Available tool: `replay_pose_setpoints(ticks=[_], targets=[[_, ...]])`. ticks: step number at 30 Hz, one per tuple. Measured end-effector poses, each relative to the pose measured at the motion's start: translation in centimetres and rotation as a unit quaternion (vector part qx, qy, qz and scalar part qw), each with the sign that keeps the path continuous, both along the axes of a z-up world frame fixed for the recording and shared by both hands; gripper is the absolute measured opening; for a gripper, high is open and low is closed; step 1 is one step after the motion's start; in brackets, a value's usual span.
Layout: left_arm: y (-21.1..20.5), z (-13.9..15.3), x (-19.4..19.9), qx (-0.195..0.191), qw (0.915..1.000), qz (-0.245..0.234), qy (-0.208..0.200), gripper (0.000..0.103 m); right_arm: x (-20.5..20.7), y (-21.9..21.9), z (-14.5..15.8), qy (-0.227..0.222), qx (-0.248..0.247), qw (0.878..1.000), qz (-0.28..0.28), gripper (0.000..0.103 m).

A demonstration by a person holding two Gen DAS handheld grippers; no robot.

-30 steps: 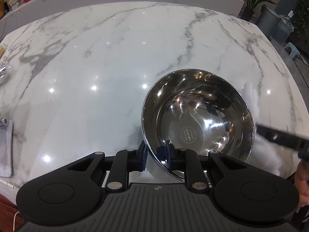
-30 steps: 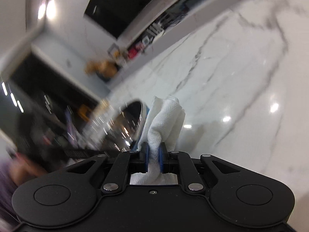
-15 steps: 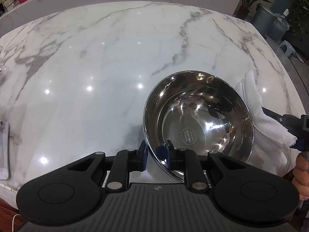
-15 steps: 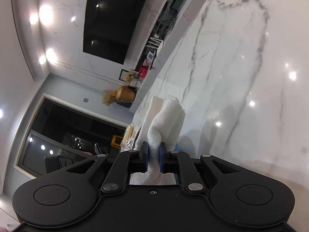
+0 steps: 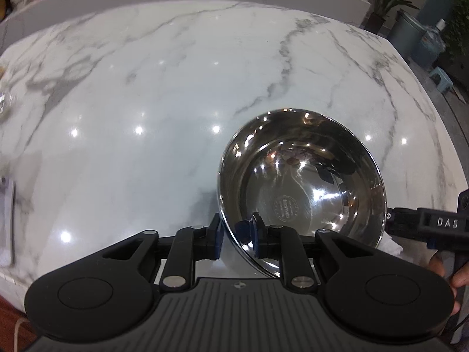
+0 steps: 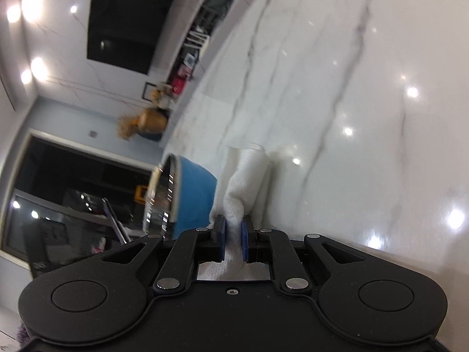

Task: Clean bowl
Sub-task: 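Keep wiping the bowl's blue outer wall with the right gripper's towel while the left gripper holds the bowl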

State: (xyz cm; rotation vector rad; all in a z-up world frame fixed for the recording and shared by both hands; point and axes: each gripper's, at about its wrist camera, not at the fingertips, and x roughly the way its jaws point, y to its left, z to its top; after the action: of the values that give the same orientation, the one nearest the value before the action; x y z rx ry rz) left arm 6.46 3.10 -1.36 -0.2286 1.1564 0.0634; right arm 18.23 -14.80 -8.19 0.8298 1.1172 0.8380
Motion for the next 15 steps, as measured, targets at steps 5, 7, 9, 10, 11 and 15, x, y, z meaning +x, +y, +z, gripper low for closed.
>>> replay_pose_setpoints(ticks=[5, 7, 9, 10, 11, 15], targets=[[0.0, -0.2, -0.4, -0.015, 0.9997, 0.012, 0.013, 0.029, 0.1, -0.7, -0.8, -0.001, 0.001, 1.0, 0.002, 0.01], [-0.1, -0.1, -0.4, -0.014, 0.9998, 0.008, 0.011, 0.028, 0.2, -1.4, -1.5, -0.001, 0.002, 1.0, 0.003, 0.01], [-0.2, -0.1, -0.4, -0.008, 0.9999, 0.003, 0.008, 0.021, 0.1, -1.7, -1.4, -0.002, 0.0, 1.0, 0.003, 0.01], [-0.2, 0.0, -0.3, -0.005, 1.0, 0.001, 0.007, 0.021, 0.0, -1.9, -1.4, -0.004, 0.0, 1.0, 0.003, 0.01], [-0.3, 0.0, -0.3, -0.003, 1.0, -0.001, 0.006, 0.02, -0.1, -2.1, -1.2, -0.005, 0.0, 1.0, 0.002, 0.01], [0.2, 0.2, 0.3, 0.005, 1.0, -0.001, -0.002, 0.016, -0.2, -2.6, -0.8, -0.011, 0.02, 1.0, -0.015, 0.01]])
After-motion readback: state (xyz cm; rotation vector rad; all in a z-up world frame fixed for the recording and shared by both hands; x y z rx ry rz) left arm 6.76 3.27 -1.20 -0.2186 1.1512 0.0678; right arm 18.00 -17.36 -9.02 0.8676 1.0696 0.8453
